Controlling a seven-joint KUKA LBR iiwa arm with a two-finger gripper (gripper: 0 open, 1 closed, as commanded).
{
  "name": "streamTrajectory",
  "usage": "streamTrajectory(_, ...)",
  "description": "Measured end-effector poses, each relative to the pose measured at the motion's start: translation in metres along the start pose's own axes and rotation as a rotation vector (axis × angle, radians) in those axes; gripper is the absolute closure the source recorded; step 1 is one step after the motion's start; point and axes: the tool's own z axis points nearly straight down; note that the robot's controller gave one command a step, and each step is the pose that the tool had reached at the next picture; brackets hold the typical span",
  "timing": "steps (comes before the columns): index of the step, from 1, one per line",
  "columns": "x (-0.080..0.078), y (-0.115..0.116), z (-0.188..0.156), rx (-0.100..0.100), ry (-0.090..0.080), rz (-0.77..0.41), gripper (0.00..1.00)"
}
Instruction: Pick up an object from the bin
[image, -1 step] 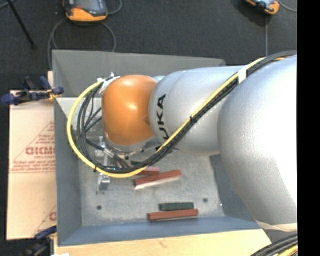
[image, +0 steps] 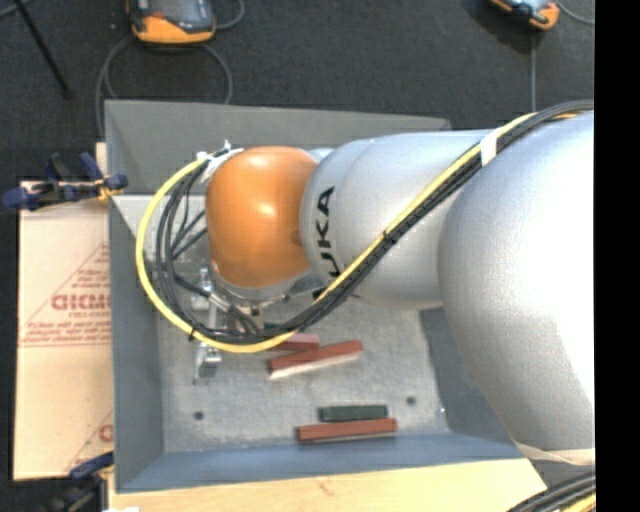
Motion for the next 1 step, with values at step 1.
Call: streamTrajectory(1,-0.0518,-0.074,0.0744,0.0,-0.006,0.004,0.0)
